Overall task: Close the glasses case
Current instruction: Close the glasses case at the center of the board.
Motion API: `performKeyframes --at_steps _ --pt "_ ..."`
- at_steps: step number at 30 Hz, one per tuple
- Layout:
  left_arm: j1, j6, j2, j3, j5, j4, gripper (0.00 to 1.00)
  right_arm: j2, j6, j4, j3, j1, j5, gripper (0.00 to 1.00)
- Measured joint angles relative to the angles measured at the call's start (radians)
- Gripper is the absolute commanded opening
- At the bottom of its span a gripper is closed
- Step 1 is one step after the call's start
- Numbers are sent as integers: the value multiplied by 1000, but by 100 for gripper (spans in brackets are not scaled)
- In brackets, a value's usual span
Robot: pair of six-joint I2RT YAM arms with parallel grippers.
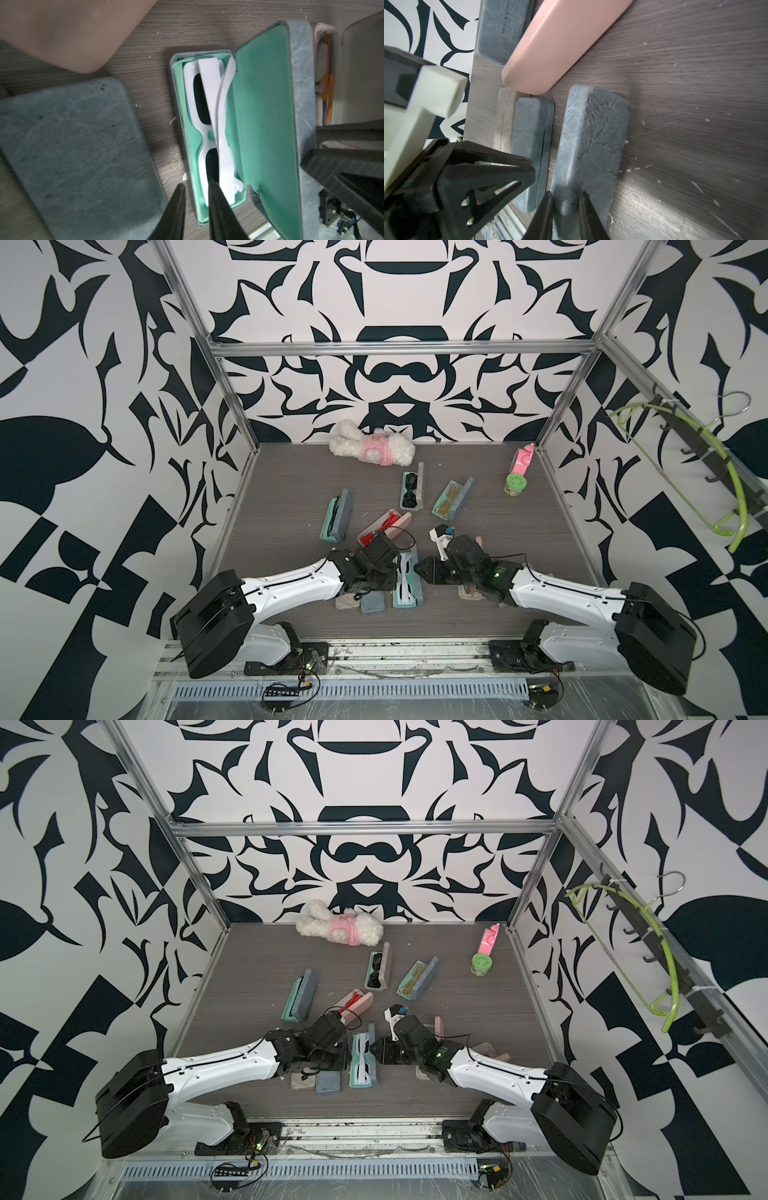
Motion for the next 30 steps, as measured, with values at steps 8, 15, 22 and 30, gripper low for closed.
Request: performKeyframes --at_steps 8,15,22,30 --pt "0 0 0 0 2 0 24 4 0 6 0 0 -4 24" --pt "0 0 0 0 2 0 24 6 0 8 0 0 -6 23" --pt "0 -6 0 -1 3 3 22 18 0 25 1 0 -18 22" --pt "0 -16 -1 -4 3 7 22 37 0 35 10 0 -28 22"
